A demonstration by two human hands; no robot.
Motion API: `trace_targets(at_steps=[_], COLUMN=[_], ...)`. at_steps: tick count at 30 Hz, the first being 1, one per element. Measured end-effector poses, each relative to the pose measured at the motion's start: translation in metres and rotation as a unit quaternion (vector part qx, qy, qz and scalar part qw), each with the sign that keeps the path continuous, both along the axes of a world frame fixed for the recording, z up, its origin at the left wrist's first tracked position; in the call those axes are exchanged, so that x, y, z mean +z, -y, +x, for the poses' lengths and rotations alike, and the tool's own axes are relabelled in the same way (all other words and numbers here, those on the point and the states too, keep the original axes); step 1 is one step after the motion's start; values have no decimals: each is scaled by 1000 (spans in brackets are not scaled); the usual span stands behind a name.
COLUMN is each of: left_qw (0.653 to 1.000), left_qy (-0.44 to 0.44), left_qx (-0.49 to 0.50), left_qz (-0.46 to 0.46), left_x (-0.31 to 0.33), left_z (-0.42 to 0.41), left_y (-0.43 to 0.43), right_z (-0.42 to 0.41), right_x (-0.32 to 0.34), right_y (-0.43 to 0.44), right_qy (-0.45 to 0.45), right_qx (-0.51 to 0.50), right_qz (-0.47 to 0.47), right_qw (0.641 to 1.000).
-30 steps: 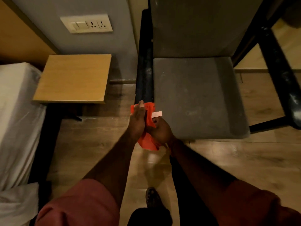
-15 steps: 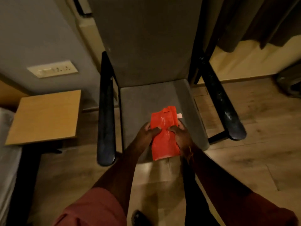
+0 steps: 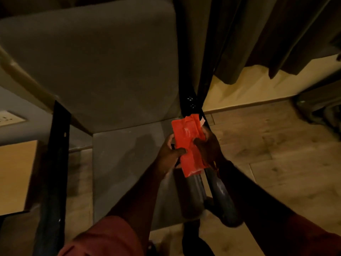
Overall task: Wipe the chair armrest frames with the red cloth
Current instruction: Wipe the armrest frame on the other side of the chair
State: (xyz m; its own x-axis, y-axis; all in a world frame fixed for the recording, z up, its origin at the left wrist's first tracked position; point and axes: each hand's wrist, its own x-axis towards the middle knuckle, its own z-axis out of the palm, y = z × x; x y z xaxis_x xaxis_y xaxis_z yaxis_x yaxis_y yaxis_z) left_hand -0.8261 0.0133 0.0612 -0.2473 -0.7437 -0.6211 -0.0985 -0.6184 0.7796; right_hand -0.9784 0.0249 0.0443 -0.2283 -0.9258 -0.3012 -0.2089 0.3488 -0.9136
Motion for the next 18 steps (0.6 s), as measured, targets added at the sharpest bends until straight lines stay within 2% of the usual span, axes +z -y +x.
trace_targets(at_steps=[3, 7, 10, 12, 14, 15, 18], left_qw=[1000, 998, 998, 997, 994, 988, 963], left_qy=[4, 10, -9, 20, 74, 120, 222], left_qx=[-2, 8, -16, -25, 8, 19, -11], left_qz=[-11, -61, -63, -72, -82, -97, -150], left_x=[-12, -36, -58, -77, -104, -120, -173], left_z=[-27, -50, -56, -55, -49, -43, -16], left_y=[37, 89, 129, 153, 168, 170, 157], right_z=[-19, -36, -48, -47, -37, -31, -14], right_x=[-9, -26, -44, -53, -65, -73, -93], right_y=[38, 88, 132, 155, 171, 176, 181], right_qy=[-68, -125, -175, -307, -456, -499, -550], right_qx=[-18, -38, -33, -38, -12, 22, 114], right_qz=[-3, -55, -37, 25, 51, 32, -46], right_qw=[998, 990, 983, 951, 888, 866, 826])
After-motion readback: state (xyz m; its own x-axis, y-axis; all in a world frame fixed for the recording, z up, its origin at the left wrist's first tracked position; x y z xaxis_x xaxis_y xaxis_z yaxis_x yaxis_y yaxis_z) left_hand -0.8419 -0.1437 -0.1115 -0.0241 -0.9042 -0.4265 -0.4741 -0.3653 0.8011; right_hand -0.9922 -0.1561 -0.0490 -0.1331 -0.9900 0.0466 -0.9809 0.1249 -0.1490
